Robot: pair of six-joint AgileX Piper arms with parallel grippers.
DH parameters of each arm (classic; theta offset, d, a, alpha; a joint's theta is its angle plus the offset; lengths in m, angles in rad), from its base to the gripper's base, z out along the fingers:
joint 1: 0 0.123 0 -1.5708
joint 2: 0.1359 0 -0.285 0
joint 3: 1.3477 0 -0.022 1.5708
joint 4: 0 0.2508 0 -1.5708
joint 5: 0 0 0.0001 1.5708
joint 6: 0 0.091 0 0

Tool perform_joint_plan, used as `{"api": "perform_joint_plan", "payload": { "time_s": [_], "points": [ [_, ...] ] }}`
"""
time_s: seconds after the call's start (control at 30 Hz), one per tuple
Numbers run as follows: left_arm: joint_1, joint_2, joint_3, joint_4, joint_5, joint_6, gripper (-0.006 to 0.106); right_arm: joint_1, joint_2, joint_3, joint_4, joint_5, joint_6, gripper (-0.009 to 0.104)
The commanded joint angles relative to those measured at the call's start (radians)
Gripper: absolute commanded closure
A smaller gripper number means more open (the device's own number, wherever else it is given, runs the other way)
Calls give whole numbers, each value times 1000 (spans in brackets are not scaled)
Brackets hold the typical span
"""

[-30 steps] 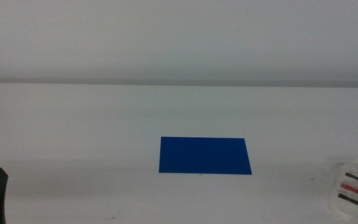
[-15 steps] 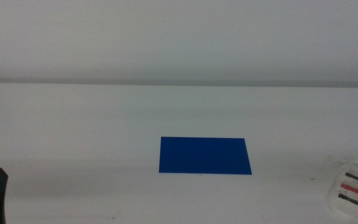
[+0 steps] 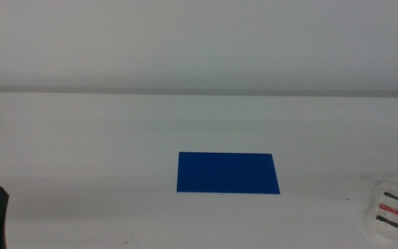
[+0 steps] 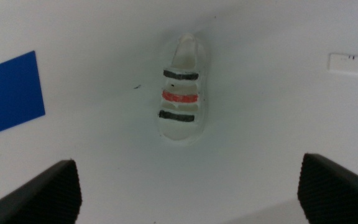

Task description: Use one arm to grab the shoe from the table and place it on the mat.

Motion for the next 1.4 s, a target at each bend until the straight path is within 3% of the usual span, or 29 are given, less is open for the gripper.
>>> {"api": "perform_joint_plan", "payload": {
  "time_s": [0.0, 0.13, 0.37, 0.53, 0.63, 1.37],
  "points": [
    [-4, -41, 43, 0, -11, -6, 7, -8, 18, -10, 0, -12, 32, 2],
    [-4, -41, 43, 0, -11, -6, 7, -8, 93, -30, -4, -6, 142, 3],
    [-4, -41, 43, 0, -11, -6, 7, -23, 406, -85, -4, 8, 36, 10],
    [-4, -41, 43, 0, -11, -6, 7, -62, 621, -135, 18, -23, -17, 11],
    [-4, -41, 43, 0, -11, -6, 7, -78, 705, -175, 0, -23, -31, 11],
    [-4, -41, 43, 0, -11, -6, 7, -118, 1002, -221, 15, -238, -12, 11]
  ]
}}
